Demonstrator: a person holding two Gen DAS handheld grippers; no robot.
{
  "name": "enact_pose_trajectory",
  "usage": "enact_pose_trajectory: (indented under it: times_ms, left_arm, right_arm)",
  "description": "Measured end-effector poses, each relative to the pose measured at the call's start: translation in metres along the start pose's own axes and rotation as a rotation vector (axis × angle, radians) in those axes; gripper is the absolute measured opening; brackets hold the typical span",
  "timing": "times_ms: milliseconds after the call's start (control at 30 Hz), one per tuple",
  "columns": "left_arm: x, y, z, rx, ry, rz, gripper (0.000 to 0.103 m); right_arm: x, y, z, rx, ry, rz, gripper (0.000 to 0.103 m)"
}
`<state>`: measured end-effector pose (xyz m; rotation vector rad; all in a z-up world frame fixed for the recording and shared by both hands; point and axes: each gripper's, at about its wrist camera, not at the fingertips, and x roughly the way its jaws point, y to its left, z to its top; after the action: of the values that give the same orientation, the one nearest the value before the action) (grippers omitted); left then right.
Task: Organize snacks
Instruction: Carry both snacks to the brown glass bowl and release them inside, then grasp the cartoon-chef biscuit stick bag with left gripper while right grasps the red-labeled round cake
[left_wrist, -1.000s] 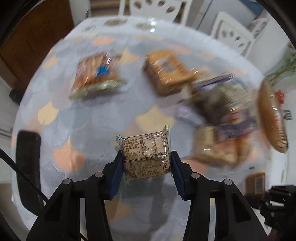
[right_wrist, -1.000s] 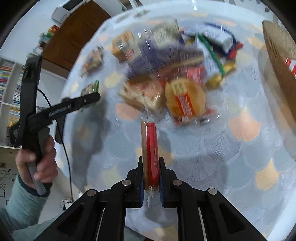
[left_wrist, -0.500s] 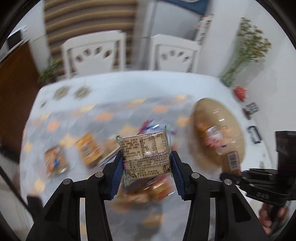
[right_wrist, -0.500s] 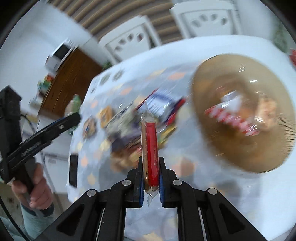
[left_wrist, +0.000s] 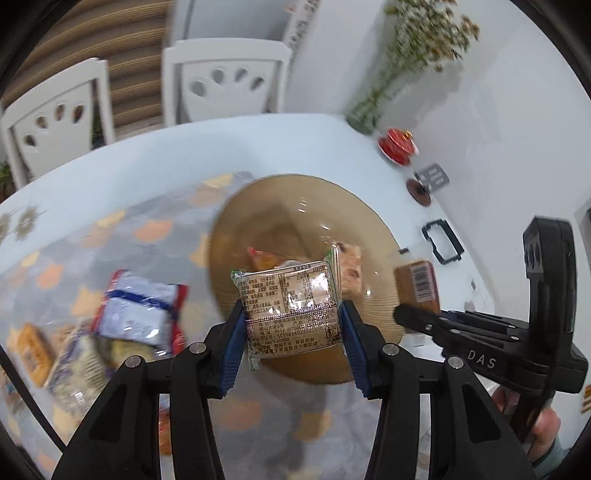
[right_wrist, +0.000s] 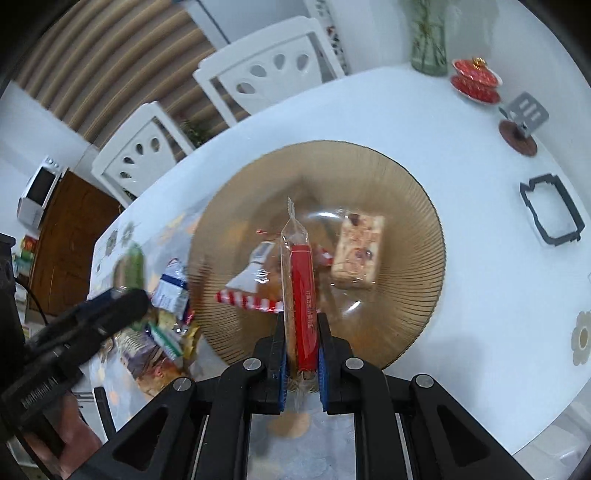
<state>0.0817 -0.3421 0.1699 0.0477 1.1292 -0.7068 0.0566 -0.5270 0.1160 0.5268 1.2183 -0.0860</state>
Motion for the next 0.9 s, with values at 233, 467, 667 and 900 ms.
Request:
enact_pose_trajectory:
  times_ms: [233,467,667,900]
  left_arm:
    - [0.027,-0.009,-0.001,0.005,0.048,-0.037,0.072]
    - [0.011,0.021,-0.007,-0.087,0.01,-0.047,0.072]
    - [-0.012,0.056,-0.018,-0.179,-0.03,-0.013,0.072]
    - [-0.067,0.115,-0.038,-0.264,-0.119,0.116,0.072]
  right_arm:
    - [0.015,-0.011,0.011,0.001,0.041,-0.018,0.031]
    - [0.009,-0.02,0.007,0.01,0.016,-0.014,0.051]
    - [0.011,0.001,-0.002,-0.032,0.032,0.004,0.051]
    - [0.013,0.048,-0.013,-0.115,0.039,0.061,0.051]
